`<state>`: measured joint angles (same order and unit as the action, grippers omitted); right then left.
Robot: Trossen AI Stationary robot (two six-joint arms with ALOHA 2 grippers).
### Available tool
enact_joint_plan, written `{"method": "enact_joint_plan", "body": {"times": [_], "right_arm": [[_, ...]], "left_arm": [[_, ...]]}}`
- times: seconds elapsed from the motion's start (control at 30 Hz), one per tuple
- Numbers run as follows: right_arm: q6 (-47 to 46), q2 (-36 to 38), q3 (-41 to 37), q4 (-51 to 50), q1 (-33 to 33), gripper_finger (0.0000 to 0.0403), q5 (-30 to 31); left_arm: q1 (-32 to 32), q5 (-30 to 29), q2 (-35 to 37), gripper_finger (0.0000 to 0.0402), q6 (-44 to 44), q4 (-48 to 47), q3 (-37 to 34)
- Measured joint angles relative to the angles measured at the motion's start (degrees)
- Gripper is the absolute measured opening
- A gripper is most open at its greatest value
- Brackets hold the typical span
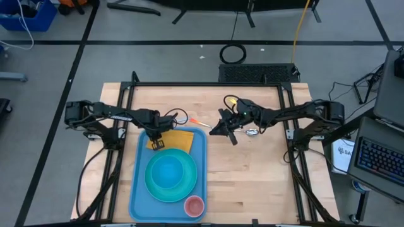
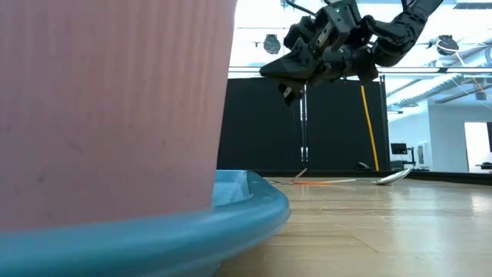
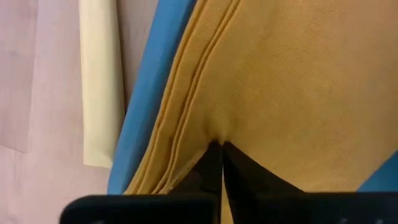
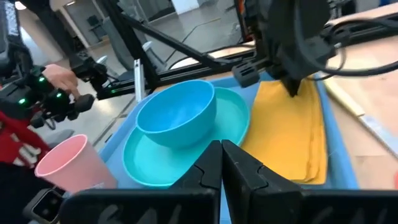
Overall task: Set up tray
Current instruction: Put the yellow napkin to the top of the green plate on the blue serving tray
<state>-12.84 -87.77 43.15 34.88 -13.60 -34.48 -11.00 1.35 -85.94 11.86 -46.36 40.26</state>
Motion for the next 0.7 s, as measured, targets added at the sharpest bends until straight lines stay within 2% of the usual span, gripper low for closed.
{"method": "enact_joint_plan", "body": {"times": [0.17, 0.33, 0.7], "right_arm": [[0.1, -0.2, 0.6, -0.8, 0.1, 0.0001, -0.3], [0.4, -0.2, 0.6, -0.7, 0.1, 0.0001, -0.2], [0.0, -0.2, 0.6, -2.3, 0.0, 0.0000, -0.3]], "left_arm": [[0.0, 2.4, 0.0, 0.0015, 0.5, -0.2, -0.1], [0.0, 7.0, 0.0, 0.0004, 2.3, -0.4, -0.2], [0.0, 9.7, -0.1, 0.0014, 8.2, -1.1, -0.3]]}}
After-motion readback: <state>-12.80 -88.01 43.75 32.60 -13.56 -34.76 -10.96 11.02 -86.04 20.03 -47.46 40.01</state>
